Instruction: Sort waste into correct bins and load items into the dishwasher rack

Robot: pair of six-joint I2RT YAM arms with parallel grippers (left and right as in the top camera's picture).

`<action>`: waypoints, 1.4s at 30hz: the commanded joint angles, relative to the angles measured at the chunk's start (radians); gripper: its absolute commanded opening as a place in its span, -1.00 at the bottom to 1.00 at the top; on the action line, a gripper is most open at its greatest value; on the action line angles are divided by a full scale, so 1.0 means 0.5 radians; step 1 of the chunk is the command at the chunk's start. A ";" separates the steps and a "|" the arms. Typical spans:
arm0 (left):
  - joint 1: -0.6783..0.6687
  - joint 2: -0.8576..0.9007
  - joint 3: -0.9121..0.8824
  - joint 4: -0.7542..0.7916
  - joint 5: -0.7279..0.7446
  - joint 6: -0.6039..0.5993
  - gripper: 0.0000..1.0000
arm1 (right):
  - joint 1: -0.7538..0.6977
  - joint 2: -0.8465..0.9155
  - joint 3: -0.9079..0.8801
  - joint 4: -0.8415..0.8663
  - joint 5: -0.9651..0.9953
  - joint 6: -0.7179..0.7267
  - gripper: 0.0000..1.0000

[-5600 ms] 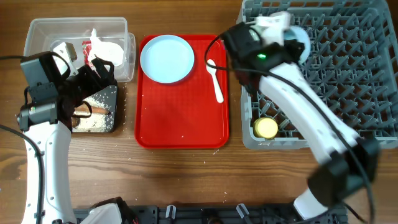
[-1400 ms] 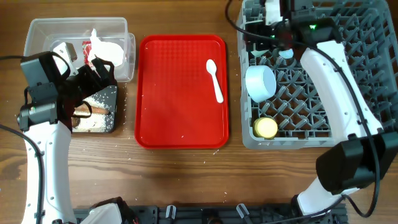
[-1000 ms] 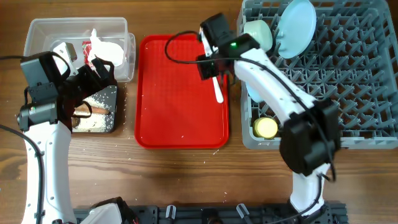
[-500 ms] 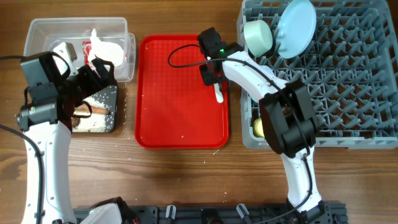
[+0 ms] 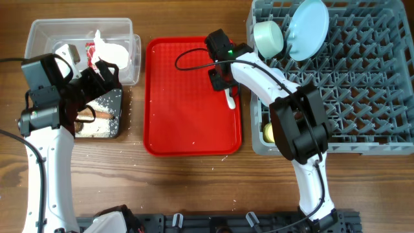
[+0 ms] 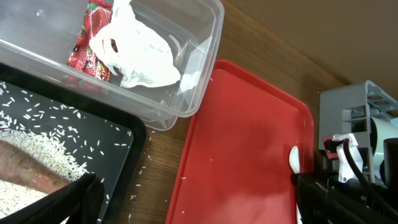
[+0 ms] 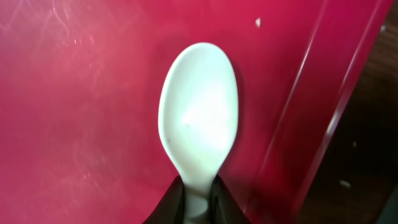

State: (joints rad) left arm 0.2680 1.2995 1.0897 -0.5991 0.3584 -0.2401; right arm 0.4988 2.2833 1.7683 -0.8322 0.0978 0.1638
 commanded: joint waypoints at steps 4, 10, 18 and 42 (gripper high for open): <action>-0.005 -0.010 0.021 0.006 0.023 0.040 1.00 | -0.005 -0.505 0.090 -0.082 -0.056 -0.008 -0.91; -0.005 -0.010 0.021 0.006 0.023 0.040 1.00 | -0.017 -0.916 0.090 -0.133 -0.031 0.093 -0.91; -0.005 -0.010 0.021 0.006 0.023 0.040 1.00 | -0.591 -1.172 0.082 -0.934 0.547 1.572 -0.91; -0.005 -0.010 0.021 0.006 0.023 0.040 1.00 | -1.012 -1.528 -0.721 -0.530 0.330 1.559 -0.24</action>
State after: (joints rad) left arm 0.2680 1.2995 1.0897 -0.5991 0.3584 -0.2401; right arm -0.0177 1.6520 1.4082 -1.0908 0.3252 1.1076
